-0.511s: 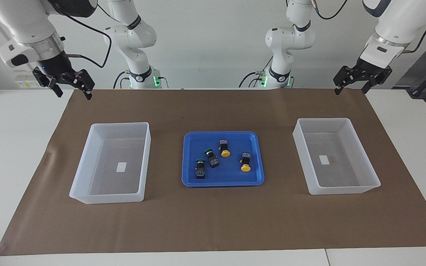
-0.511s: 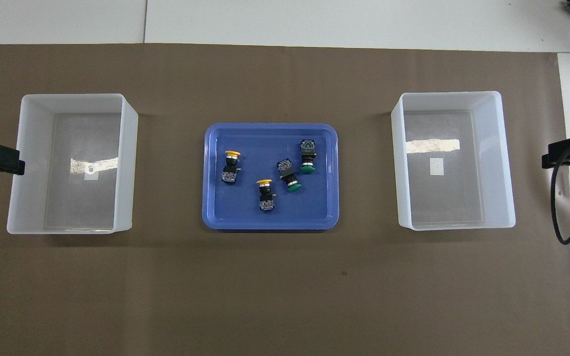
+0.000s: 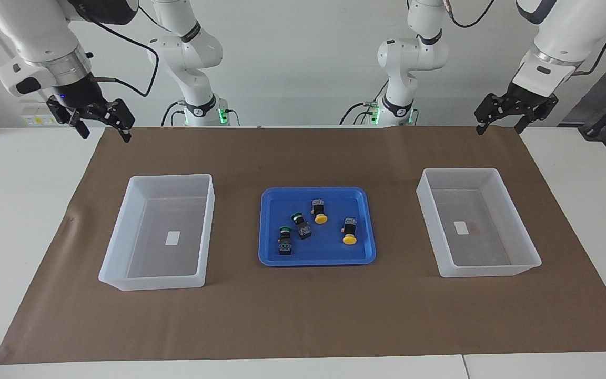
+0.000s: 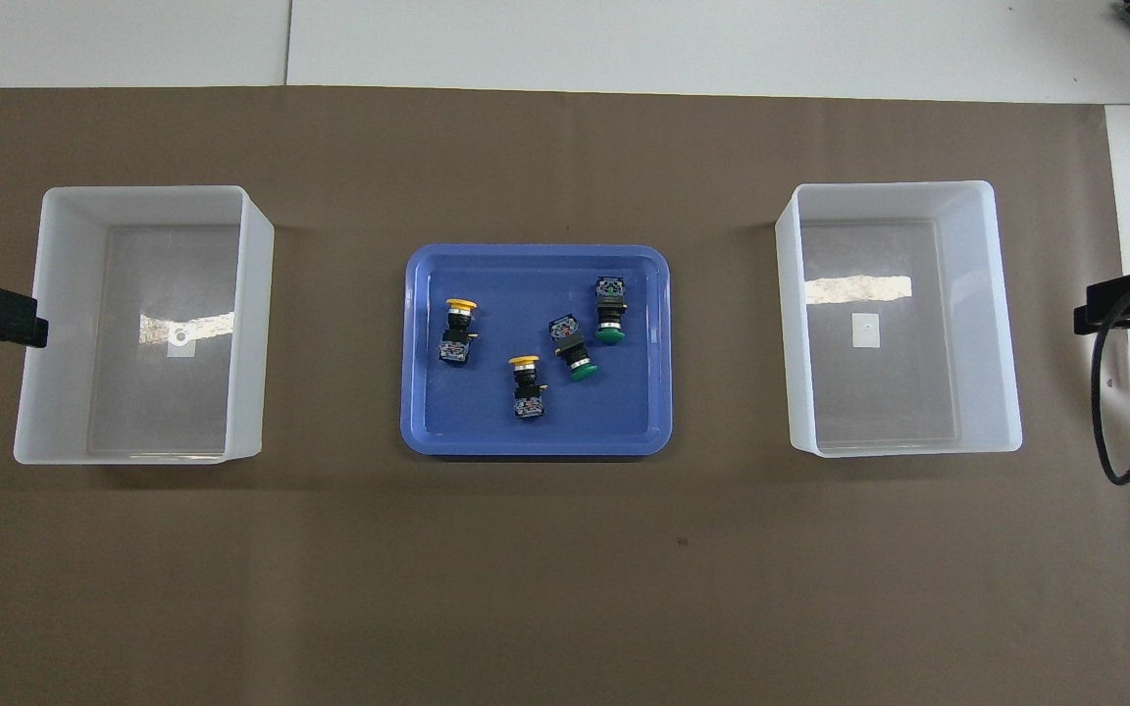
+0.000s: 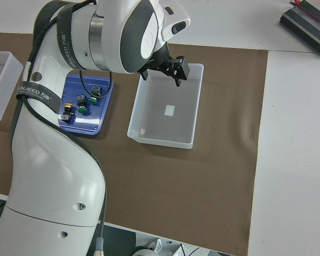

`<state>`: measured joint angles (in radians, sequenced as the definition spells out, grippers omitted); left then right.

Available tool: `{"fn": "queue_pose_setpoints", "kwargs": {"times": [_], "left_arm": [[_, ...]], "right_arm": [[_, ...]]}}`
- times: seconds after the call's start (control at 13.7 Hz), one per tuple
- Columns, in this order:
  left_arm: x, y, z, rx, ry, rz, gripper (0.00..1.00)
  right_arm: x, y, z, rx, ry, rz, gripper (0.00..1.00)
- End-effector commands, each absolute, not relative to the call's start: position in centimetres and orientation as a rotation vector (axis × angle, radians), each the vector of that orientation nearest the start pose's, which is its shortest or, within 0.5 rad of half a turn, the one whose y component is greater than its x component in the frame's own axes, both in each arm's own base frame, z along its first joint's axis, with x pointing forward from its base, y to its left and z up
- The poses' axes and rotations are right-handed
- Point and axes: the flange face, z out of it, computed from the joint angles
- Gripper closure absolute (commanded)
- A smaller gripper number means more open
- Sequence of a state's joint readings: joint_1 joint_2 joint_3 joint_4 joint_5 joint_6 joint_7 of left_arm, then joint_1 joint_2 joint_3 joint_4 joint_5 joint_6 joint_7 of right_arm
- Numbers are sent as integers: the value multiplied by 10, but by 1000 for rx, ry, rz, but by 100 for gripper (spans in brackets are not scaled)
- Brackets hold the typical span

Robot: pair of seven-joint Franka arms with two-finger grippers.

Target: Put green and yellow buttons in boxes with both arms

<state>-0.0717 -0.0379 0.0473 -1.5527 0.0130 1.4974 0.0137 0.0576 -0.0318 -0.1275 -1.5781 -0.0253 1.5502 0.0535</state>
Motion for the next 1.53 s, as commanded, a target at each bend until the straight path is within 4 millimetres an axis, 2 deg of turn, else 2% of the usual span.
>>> {"fn": "queue_pose_setpoints", "kwargs": {"times": [0.0,0.29,0.44,0.73,0.88,1.02,1.1,1.24,1.46], "left_arm": [[528,-9,648,-3114,76,22,0],[528,-9,647,-3115,69,29,0],[527,-10,647,-3114,74,36,0],[527,-12,647,-3114,76,38,0],[520,-16,637,-3114,94,55,0],[523,-20,625,-3114,112,-40,0],[517,-32,611,-3112,153,-89,0],[506,-52,589,-3112,212,-171,0],[508,-81,564,-3110,269,-189,0]], "right_arm": [[535,-41,636,-3147,220,-14,0],[535,-40,636,-3147,215,-24,0],[536,-31,637,-3150,189,-26,0],[549,15,630,-3153,98,-76,0],[566,53,616,-3145,65,-147,0],[583,90,589,-3145,34,-159,0],[592,114,572,-3144,17,-170,0],[609,147,537,-3142,22,-193,0],[630,200,477,-3127,34,-248,0]]}}
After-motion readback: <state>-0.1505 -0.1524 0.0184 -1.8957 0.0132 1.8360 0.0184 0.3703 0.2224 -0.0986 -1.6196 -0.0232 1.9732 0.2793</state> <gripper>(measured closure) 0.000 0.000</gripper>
